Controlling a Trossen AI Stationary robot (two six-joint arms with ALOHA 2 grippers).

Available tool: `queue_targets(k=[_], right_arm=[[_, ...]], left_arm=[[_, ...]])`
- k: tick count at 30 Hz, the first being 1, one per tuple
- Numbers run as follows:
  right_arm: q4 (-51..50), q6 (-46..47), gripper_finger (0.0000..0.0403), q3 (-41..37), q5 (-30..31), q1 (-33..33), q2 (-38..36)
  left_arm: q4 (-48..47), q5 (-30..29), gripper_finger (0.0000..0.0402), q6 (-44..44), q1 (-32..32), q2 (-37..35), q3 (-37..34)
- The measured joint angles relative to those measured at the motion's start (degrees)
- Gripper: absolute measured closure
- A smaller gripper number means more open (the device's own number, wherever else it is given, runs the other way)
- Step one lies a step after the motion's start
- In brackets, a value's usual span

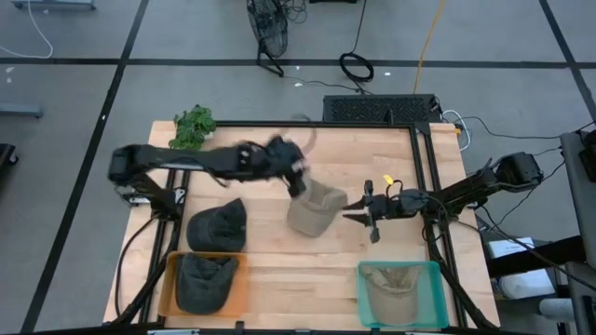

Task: Pick & Place hat
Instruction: Put the brown cap into the blue bin

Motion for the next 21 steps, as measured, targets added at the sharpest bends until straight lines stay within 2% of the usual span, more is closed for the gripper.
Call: queue_targets(k=[3, 7, 10, 16, 18, 21], right_arm=[[-6.0, -0.1, 0.0311, 5.0, 1.6, 0.0, 1.4], [-18.0, -0.6, 0.0298, 13.7, 3.9, -0.3, 5.2], [-24.0, -0.8, 0.0292, 18.2, 4.6, -0.8, 8.1], [-24.1, 2.2, 0.0283, 24.2, 4.4, -2.4, 14.9], [-24.4, 3.7, 0.0282, 25.5, 4.4, -3.1, 17.1], [-24.9, 6.9, 0.0281, 27.9, 4.3, -4.6, 21.0]], left_arm=[[1.7, -5.6, 0.0239, 2.6, 1.0, -5.8, -0.6], [9.3, -4.7, 0.0238, 6.9, 1.4, -11.4, -6.0], [16.2, 0.4, 0.0238, 9.3, 1.5, -14.5, -12.5], [26.9, 13.4, 0.0238, 13.1, 3.6, -23.1, -26.6], [30.6, 18.1, 0.0238, 13.9, 4.7, -26.0, -28.7], [31.5, 25.3, 0.0238, 12.4, 6.2, -33.0, -31.1]])
